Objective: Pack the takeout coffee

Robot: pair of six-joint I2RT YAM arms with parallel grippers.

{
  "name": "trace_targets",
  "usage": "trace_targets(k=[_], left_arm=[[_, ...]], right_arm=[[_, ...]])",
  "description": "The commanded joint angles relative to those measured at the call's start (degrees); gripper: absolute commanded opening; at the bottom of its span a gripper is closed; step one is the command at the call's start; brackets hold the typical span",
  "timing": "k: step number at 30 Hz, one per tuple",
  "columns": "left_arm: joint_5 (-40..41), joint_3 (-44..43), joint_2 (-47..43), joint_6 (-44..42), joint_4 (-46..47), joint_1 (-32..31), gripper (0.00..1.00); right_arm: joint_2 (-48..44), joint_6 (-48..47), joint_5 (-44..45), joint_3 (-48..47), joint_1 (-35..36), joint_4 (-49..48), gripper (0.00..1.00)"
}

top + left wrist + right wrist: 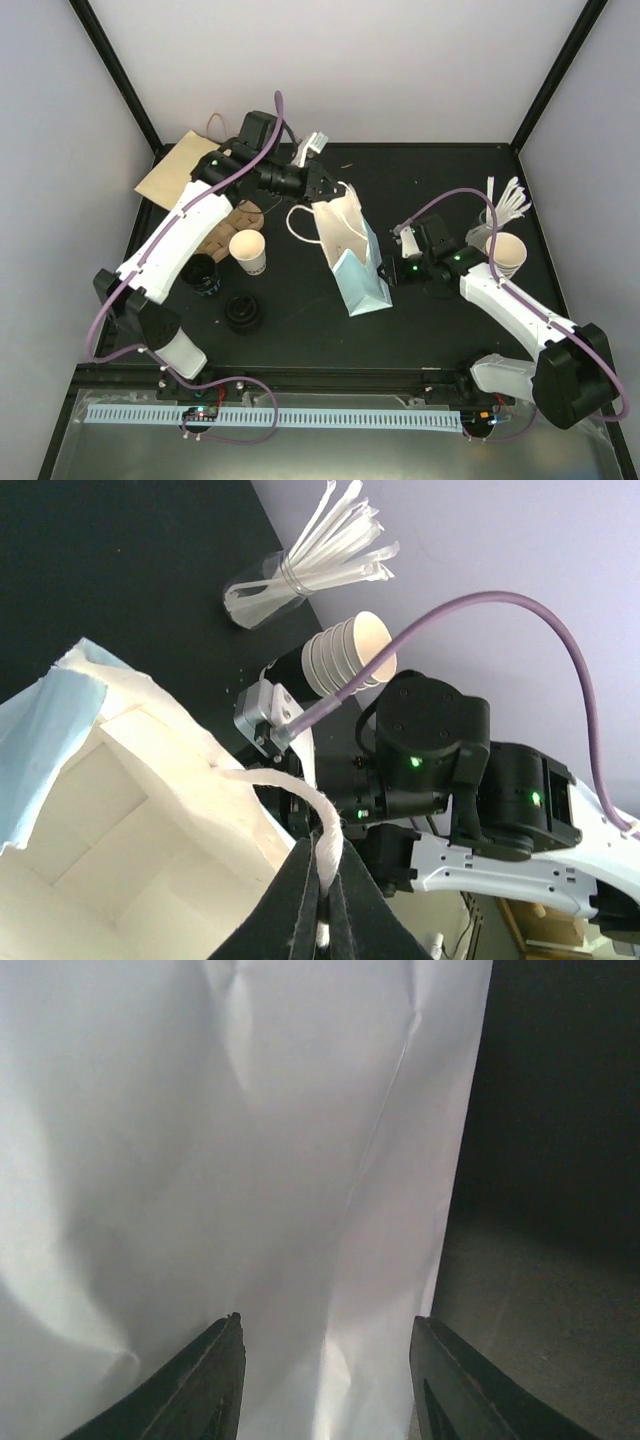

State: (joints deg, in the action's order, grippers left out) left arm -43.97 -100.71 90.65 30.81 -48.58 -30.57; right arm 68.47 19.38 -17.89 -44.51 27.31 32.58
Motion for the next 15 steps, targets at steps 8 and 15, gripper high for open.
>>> trace_targets(k=[8, 15], left_arm=[[-7.0, -8.3, 4.3, 2.6, 4.5, -2.2, 0.67], [-2.9, -8.3, -2.6, -2.9, 1.7, -2.2, 0.99]], right_arm=[[-6.0, 0.9, 14.2, -6.1, 0.2, 5.7, 0.53], [-10.1, 0.4, 19.8, -12.9, 0.2, 12.1, 0.6]])
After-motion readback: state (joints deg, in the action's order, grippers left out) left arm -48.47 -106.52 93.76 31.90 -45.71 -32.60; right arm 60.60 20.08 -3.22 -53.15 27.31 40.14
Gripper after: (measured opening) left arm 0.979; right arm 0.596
